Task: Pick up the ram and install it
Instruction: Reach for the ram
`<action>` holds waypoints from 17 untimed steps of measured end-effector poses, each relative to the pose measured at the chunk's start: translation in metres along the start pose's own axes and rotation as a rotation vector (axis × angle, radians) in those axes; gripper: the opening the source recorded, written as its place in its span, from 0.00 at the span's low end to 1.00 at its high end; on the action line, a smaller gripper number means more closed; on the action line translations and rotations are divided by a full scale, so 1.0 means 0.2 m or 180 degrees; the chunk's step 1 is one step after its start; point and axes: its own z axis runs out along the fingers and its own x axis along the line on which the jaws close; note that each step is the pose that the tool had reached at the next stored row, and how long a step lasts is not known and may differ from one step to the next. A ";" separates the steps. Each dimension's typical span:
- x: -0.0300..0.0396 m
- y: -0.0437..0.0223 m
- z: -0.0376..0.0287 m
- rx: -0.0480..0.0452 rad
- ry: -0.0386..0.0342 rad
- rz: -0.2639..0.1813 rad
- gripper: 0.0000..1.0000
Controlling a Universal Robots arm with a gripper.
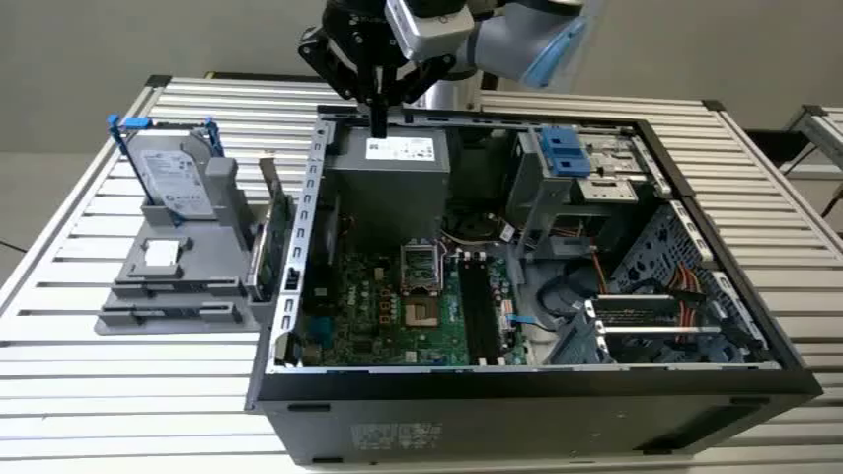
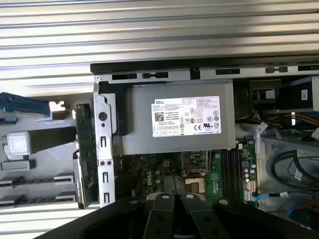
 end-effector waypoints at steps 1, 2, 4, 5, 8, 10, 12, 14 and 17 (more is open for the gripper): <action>0.000 0.000 0.000 0.0000 0.0000 0.0000 0.00; 0.000 0.000 0.000 0.0000 0.0000 0.0000 0.00; 0.011 -0.001 0.000 0.0000 0.0000 0.0000 0.00; 0.012 -0.001 0.000 0.0000 0.0000 0.0000 0.00; 0.019 -0.002 -0.001 0.0000 0.0000 0.0000 0.00; 0.026 -0.002 -0.001 0.0000 0.0000 0.0000 0.00; 0.033 -0.003 -0.001 0.0000 0.0000 0.0000 0.00; 0.039 -0.003 -0.001 0.0000 0.0000 0.0000 0.00; 0.047 -0.004 -0.001 0.0000 0.0000 0.0000 0.00</action>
